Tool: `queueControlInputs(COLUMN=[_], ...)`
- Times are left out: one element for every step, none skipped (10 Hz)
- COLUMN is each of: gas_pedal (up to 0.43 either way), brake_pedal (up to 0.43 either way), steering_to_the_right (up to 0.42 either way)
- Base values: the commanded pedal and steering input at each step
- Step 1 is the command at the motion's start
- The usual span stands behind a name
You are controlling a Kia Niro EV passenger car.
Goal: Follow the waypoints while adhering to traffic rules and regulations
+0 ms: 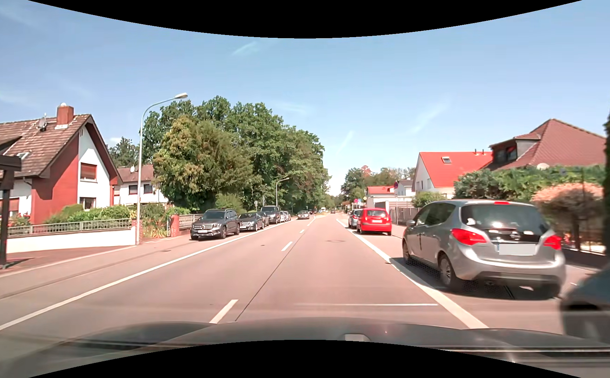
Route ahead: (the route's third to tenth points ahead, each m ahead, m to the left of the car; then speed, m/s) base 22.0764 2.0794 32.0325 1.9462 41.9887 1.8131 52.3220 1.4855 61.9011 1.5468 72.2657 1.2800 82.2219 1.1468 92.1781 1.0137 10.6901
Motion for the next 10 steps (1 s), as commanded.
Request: queueControlInputs(gas_pedal=[0.020, 0.020, 0.020, 0.020, 0.020, 0.020, 0.020, 0.020, 0.020, 0.020], brake_pedal=[0.000, 0.000, 0.000, 0.000, 0.000, 0.000, 0.000, 0.000, 0.000, 0.000], steering_to_the_right=[-0.003, -0.003, -0.003, -0.003, -0.003, -0.003, -0.003, -0.003, -0.003, -0.003])
